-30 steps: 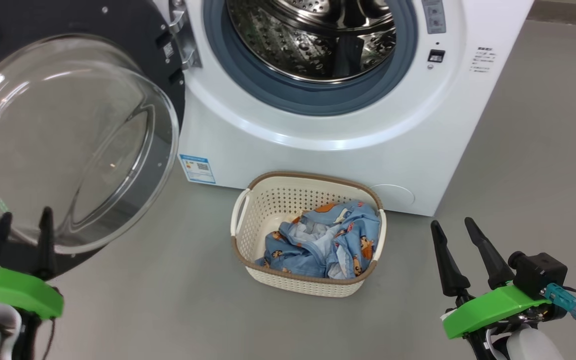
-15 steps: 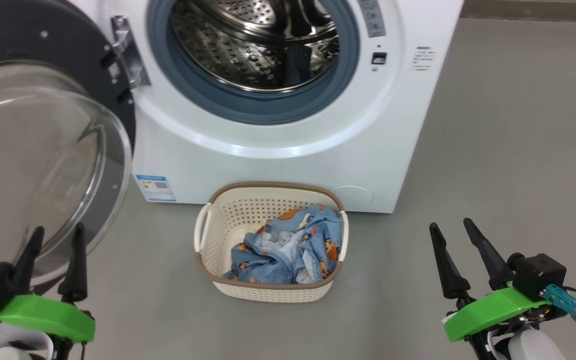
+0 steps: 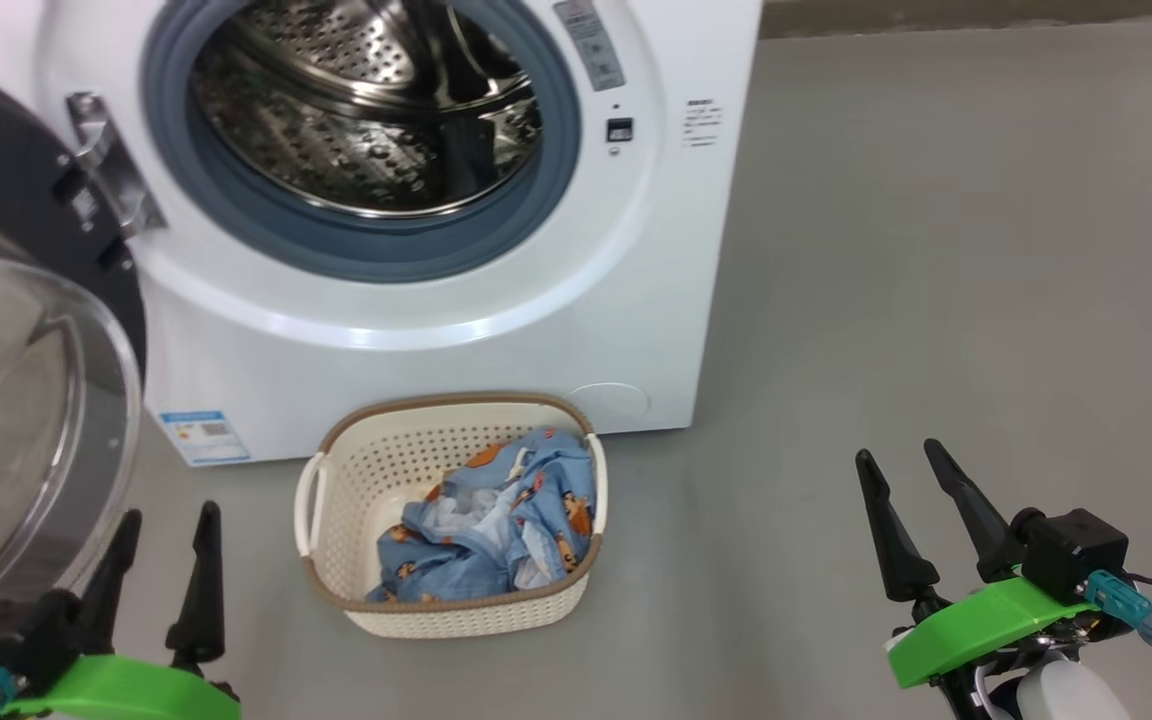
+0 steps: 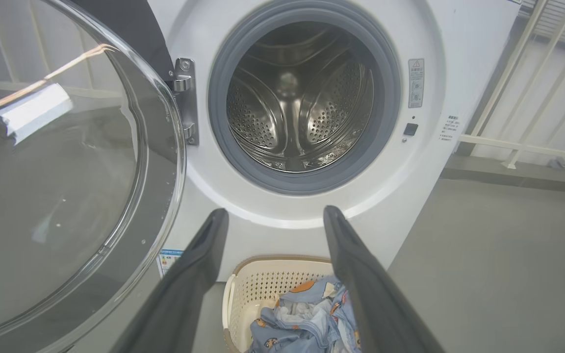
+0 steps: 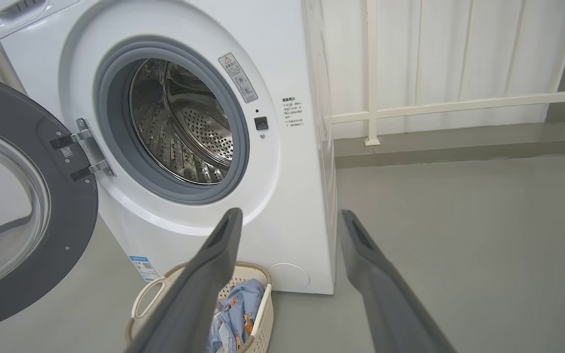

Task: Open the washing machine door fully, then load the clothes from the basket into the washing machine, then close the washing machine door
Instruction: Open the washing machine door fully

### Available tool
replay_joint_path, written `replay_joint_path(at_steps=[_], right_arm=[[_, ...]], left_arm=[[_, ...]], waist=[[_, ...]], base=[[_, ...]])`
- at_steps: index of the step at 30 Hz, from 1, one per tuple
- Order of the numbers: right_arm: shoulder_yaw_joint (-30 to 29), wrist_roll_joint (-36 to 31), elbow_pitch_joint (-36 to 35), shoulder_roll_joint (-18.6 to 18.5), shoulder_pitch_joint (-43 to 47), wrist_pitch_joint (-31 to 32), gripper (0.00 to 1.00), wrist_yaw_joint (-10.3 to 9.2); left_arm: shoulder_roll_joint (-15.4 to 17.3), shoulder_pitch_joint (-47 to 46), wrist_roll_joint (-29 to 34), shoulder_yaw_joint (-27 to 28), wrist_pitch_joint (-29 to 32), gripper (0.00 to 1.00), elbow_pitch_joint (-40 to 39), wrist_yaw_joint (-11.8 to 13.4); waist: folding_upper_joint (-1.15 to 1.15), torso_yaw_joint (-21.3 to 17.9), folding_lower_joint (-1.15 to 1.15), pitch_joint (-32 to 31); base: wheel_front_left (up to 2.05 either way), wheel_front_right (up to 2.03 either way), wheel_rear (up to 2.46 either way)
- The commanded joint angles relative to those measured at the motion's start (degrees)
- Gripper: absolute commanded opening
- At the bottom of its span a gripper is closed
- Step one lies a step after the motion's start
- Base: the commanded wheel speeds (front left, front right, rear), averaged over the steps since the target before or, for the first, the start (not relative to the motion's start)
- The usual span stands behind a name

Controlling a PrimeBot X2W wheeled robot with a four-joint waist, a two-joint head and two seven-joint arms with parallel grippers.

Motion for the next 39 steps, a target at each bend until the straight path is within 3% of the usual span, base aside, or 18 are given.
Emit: replay_joint_path(at_steps=[1,11,39], right_arm=[[1.6,-0.4,-1.2,-0.5,-0.2,-0.7,1.0,0.09],[1.4,-1.0,-1.1,-1.4,-0.1,-0.7,1.0,0.09],[0.6,-1.5,-1.4,-1.9,-0.3,-0.7,1.0,0.09]], left_arm=[[1.3,-0.4,-0.1,2.6,-0.6,1.0,-2.1,0.3],[-0.3,1.7,1.2,3.8,-0.8,1.0,-3.2,-0.1],[-3.0,1.5,4.4,6.6,-0.8,1.0,-2.0,-2.8]], waist=[[0.0,-2.4,0.0,-0.8],[0.0,-4.2,0.0,-1.1],[0.0,-4.0,0.0,-1.2]], base=[[0.0,0.0,0.0],[0.0,0.0,0.0],[0.0,0.0,0.0]])
